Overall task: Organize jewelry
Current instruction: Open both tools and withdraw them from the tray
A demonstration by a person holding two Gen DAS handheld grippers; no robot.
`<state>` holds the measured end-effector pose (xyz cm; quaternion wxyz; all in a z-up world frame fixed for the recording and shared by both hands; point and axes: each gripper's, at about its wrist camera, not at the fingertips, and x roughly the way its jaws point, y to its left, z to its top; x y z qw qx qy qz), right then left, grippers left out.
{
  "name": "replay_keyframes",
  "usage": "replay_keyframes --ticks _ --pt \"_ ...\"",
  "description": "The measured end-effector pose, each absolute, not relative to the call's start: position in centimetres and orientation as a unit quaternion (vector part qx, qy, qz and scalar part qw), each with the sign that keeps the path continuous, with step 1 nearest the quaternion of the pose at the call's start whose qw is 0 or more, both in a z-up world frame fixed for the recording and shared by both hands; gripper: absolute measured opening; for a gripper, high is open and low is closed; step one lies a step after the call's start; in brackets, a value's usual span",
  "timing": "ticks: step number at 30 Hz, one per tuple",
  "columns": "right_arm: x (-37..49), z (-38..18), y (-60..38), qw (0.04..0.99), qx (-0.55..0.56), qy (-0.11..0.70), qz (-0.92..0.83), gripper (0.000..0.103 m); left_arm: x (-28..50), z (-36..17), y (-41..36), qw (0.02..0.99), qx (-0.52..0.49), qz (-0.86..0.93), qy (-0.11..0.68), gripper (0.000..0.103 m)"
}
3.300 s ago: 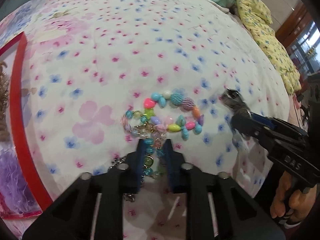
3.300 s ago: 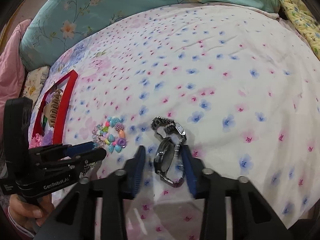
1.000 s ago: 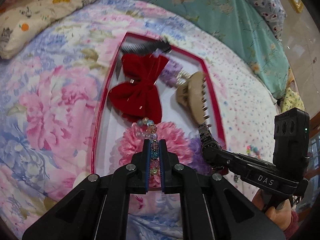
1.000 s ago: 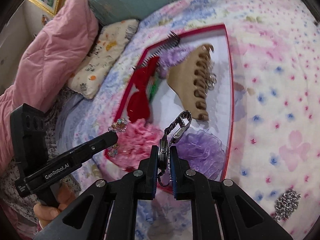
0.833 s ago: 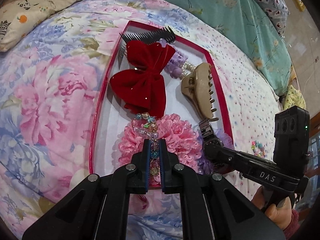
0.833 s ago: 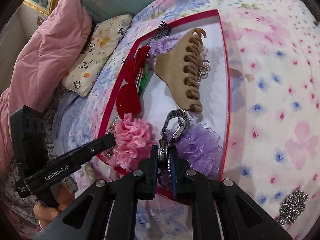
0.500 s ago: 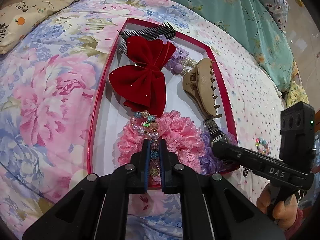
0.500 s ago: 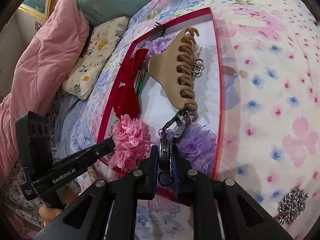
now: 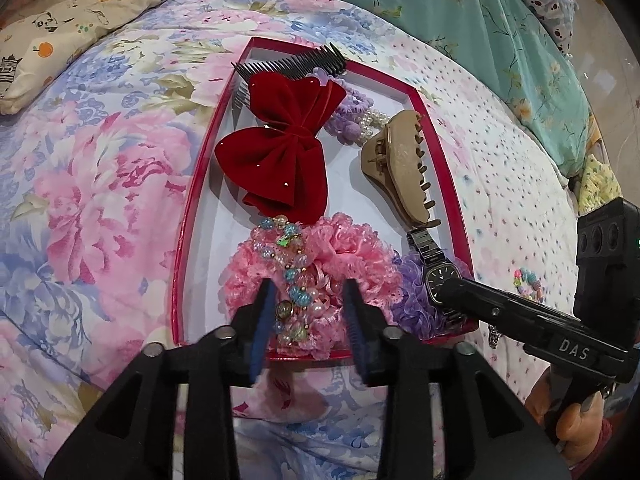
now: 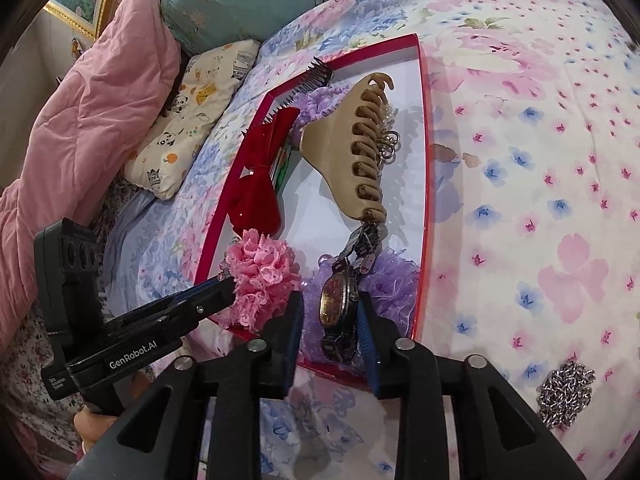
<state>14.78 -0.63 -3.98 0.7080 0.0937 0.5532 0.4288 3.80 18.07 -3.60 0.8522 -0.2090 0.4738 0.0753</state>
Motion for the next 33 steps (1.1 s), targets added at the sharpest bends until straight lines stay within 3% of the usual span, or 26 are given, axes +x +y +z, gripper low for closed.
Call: replay_keyframes --ticks 7,10,14,15,17,18,21,23,25,33 --pt "14.8 -3.2 -1.4 0.715 0.103 0.545 0.427 0.038 3.2 -3.1 18.1 0.854 -0.215 0.075 0.467 0.040" --pt "14.7 -2.6 -1.8 0.722 0.108 0.535 0.425 0.041 2.7 -2.6 18.2 0.857 -0.219 0.079 0.460 0.049" --pt "14.7 -1.9 -2.4 0.728 0.123 0.522 0.426 0.046 2.3 -2.3 18.3 0.857 -0.230 0.080 0.455 0.051" --pt "14.8 -1.8 -2.6 0.728 0.128 0.521 0.427 0.046 2.3 -2.3 18.4 0.855 -0.234 0.079 0.455 0.053" --pt "14.8 -1.7 -2.9 0.727 0.137 0.518 0.428 0.046 2.0 -2.1 18.6 0.854 -0.248 0.077 0.451 0.066" --pt "14.9 -1.6 -3.2 0.726 0.146 0.515 0.431 0.049 1.7 -1.9 18.7 0.856 -0.255 0.076 0.444 0.071" --pt "15.0 -1.4 -4.3 0.727 0.177 0.505 0.430 0.063 1.0 -1.3 18.9 0.857 -0.271 0.072 0.432 0.071" --pt "15.0 -1.2 -5.1 0.723 0.203 0.499 0.432 0.067 0.6 -1.0 19.0 0.856 -0.285 0.066 0.425 0.071" --pt "15.0 -1.2 -5.9 0.720 0.228 0.495 0.430 0.072 0.2 -0.9 19.2 0.854 -0.300 0.064 0.421 0.082" --pt "14.7 -1.6 -8.8 0.712 0.295 0.486 0.412 0.090 -1.9 -1.3 20.0 0.831 -0.374 0.057 0.407 0.083"
